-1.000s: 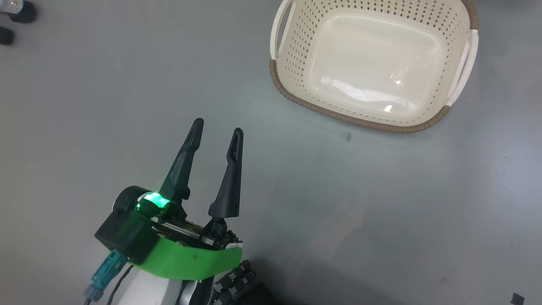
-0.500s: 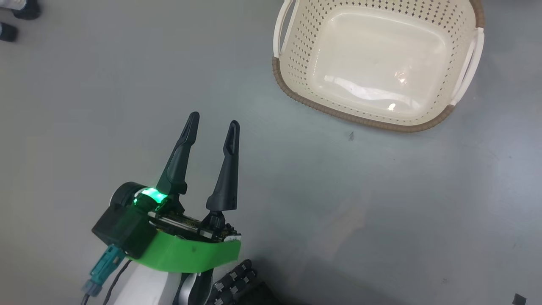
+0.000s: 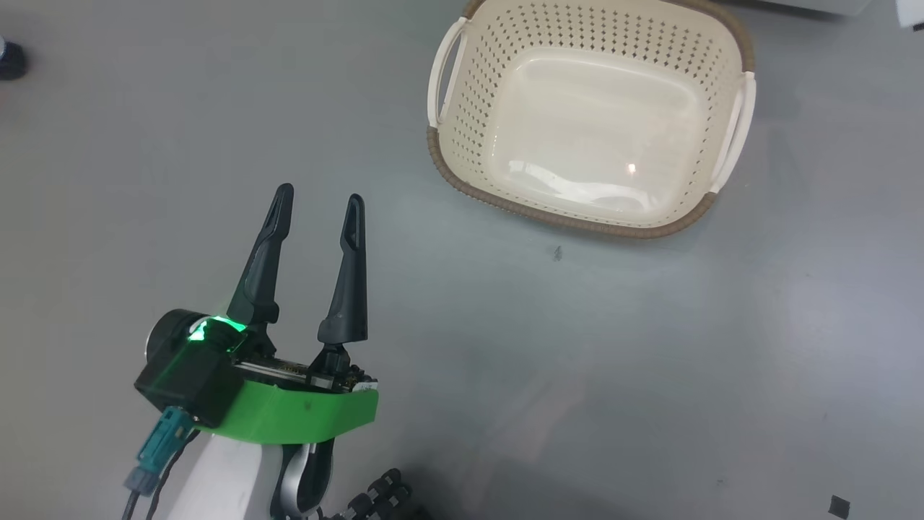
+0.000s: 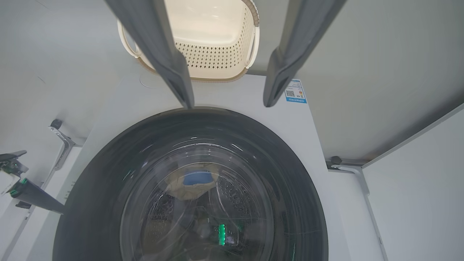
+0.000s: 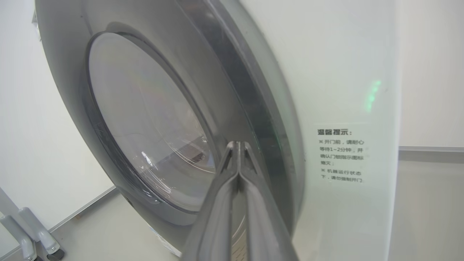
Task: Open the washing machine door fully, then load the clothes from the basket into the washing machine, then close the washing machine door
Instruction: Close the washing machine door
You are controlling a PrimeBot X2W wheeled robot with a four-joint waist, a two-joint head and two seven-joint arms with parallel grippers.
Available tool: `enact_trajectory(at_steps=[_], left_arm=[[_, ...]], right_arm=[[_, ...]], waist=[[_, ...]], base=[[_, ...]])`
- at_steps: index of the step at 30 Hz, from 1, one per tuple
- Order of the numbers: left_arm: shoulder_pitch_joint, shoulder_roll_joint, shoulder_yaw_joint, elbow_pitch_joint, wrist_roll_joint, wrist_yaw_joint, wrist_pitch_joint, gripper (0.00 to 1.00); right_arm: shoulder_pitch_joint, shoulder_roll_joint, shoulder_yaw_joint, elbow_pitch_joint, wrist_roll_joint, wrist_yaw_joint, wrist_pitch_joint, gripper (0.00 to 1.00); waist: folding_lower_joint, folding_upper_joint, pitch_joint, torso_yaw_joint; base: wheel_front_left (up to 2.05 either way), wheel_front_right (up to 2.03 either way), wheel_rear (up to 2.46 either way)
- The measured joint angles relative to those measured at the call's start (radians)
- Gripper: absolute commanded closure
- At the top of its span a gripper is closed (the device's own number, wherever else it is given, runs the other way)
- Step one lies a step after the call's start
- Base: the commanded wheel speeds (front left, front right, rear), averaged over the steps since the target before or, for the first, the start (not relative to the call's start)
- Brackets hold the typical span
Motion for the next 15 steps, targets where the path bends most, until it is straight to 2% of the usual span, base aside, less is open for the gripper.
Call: enact_trajectory(at_steps=[6, 15], left_arm=[[0.0, 0.0, 0.043, 0.02, 0.041, -0.001, 0.0, 0.0], [0.009, 0.0, 0.11, 0.067, 0.099, -0.028, 0.0, 0.0]], right_arm=[[0.088, 0.017, 0.0, 0.012, 0.024, 0.0, -0.045, 1.0], [0.252, 0.055, -0.013, 0.037, 0.052, 0.0, -0.083, 1.0]], waist=[[0.0, 0.0, -0.047, -0.047], [0.0, 0.0, -0.133, -0.134]], base=[[0.0, 0.0, 0.0], [0.0, 0.0, 0.0]])
